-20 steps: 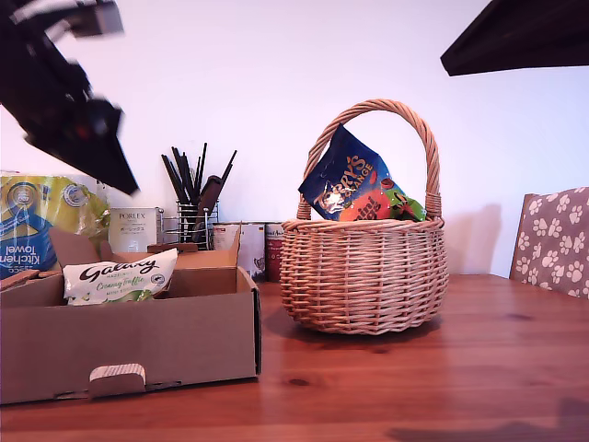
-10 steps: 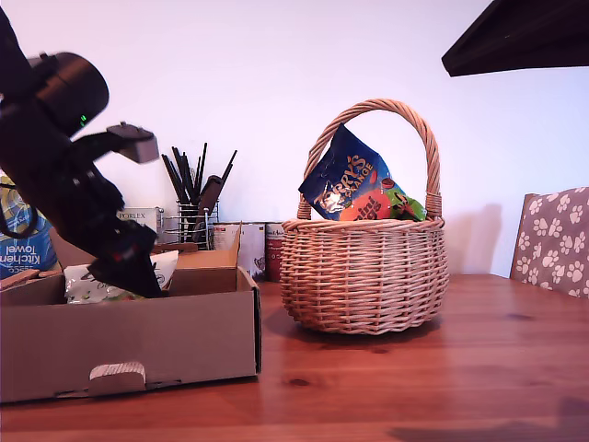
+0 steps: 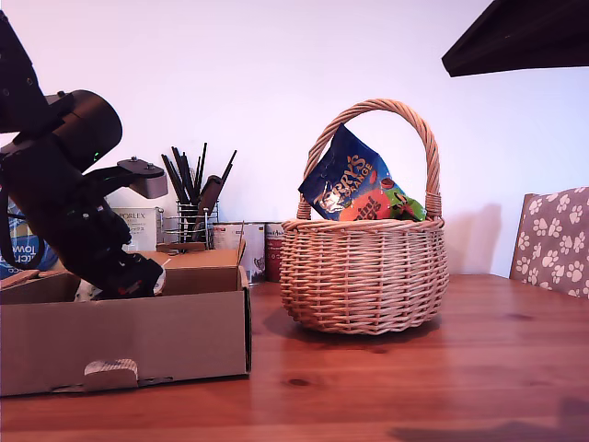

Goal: Move the bags of Easter eggs from the cardboard box on the left into the woven basket on the right side.

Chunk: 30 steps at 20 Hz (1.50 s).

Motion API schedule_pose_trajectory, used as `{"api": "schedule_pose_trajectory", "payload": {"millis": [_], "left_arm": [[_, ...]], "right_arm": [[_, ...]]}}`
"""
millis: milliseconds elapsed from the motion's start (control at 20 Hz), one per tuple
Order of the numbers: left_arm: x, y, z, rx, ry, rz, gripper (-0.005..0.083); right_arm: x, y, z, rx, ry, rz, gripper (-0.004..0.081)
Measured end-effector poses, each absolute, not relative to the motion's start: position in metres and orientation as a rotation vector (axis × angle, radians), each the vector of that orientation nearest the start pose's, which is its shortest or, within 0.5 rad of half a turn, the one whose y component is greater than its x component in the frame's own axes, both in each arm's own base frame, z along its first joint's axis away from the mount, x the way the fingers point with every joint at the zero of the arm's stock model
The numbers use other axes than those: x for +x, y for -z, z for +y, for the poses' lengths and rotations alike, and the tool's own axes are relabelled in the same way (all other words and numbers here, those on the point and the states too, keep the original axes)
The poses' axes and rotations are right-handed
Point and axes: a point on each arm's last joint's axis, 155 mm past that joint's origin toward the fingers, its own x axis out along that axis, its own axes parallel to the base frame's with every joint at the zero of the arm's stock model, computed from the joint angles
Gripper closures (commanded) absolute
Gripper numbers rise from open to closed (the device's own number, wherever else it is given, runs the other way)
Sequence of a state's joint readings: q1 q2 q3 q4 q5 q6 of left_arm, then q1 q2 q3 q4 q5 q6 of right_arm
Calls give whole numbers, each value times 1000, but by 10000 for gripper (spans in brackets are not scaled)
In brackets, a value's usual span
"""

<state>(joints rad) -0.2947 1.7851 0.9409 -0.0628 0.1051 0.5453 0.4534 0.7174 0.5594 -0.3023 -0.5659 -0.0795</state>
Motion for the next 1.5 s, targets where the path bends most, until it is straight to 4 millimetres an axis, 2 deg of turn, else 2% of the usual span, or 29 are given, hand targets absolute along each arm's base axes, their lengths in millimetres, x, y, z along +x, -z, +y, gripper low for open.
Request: {"api": "schedule_pose_trajectory", "payload": {"millis": [50, 100, 200, 250, 300, 550, 700, 800, 900, 1000, 1100, 1200, 1350, 1500], "left_arm": [[411, -20, -147, 572, 617, 798, 126], [410, -19, -147, 567, 620, 803, 221], [409, -18, -148, 564, 625, 806, 485], [408, -18, -149, 565, 630, 807, 574], [408, -18, -150, 566, 632, 807, 614], [409, -23, -151, 562, 632, 824, 616], [401, -27, -150, 543, 633, 877, 616], [393, -38, -151, 539, 643, 882, 616], [391, -67, -159, 510, 655, 815, 616], [386, -112, -171, 462, 686, 708, 616], [374, -156, -191, 402, 762, 591, 616], [360, -188, -223, 326, 889, 486, 616], [343, -208, -276, 265, 1043, 382, 615], [337, -227, -322, 248, 1117, 237, 616]], "right_arm": [[202, -199, 208, -45, -1019, 439, 783], [202, -199, 208, -45, -1019, 439, 783], [202, -199, 208, -45, -1019, 440, 783], [201, -198, 208, -44, -1019, 441, 783], [201, -198, 208, -44, -1018, 444, 783], [201, -197, 207, -44, -1018, 449, 783], [200, -196, 207, -44, -1018, 452, 783], [200, -196, 207, -44, -1018, 453, 783], [201, -196, 207, -46, -1014, 452, 783], [202, -196, 207, -46, -1011, 453, 783], [203, -195, 206, -49, -1003, 453, 783], [203, -195, 206, -49, -1001, 453, 783], [203, -195, 205, -49, -1000, 452, 783], [203, -195, 205, -50, -999, 453, 783]]}}
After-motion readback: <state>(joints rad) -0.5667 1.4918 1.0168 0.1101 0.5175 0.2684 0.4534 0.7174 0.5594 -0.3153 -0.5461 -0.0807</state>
